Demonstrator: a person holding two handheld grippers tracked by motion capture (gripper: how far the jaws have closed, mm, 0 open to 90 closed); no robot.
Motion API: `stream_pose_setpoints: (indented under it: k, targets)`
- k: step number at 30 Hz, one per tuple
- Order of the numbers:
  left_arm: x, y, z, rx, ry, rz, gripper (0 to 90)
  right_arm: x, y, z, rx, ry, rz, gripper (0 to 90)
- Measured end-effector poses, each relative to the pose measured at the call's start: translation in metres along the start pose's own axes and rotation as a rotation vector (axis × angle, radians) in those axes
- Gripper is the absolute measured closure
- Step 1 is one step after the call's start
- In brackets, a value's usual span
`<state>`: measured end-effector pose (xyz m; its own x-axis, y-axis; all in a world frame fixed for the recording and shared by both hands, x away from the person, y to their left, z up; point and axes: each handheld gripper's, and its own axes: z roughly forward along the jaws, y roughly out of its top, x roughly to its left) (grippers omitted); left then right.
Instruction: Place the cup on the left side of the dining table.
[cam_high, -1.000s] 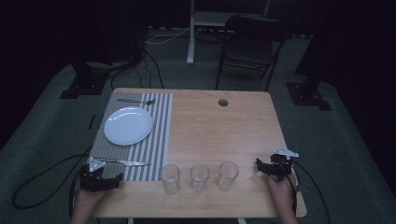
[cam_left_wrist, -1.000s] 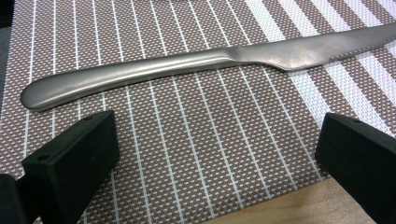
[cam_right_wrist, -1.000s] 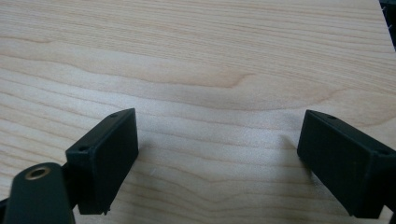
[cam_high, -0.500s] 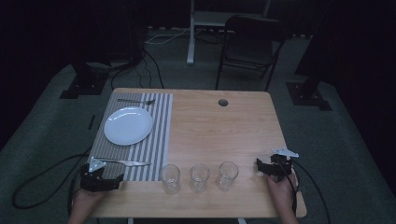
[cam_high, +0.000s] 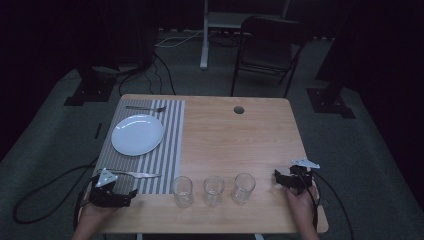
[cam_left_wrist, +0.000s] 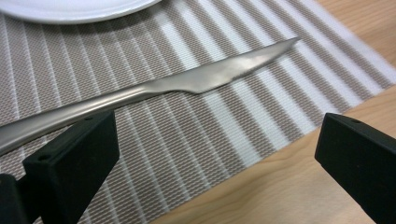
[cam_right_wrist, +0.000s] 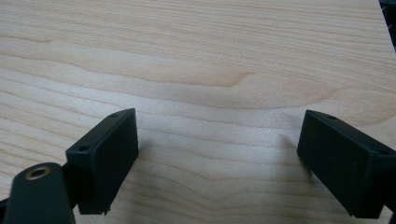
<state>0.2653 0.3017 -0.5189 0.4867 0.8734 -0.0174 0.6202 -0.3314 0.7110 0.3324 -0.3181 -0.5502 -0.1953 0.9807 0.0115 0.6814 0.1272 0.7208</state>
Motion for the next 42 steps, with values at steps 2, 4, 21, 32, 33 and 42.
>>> stream_pose_setpoints:
  k: [2,4,21,32,33,42]
  targets:
    - [-0.004,0.004,-0.001,-0.007,-0.003,0.016,0.2,0.0,0.0,0.0,0.0,0.0,0.0,12.1]
    - [-0.007,0.007,-0.002,-0.022,-0.016,0.018,0.2,0.0,0.0,0.0,0.0,0.0,0.0,12.1]
    - [-0.021,0.022,-0.017,-0.086,-0.104,0.053,0.3,0.0,0.0,0.0,0.0,0.0,0.0,12.1]
    - [-0.04,0.035,-0.021,-0.115,-0.169,0.118,0.3,0.0,0.0,0.0,0.0,0.0,0.0,12.1]
    - [-0.041,0.036,-0.021,-0.116,-0.17,0.127,0.3,0.0,0.0,0.0,0.0,0.0,0.0,12.2]
    - [-0.05,0.046,-0.027,-0.142,-0.234,0.155,1.4,0.0,0.0,0.0,0.0,0.0,0.0,12.2]
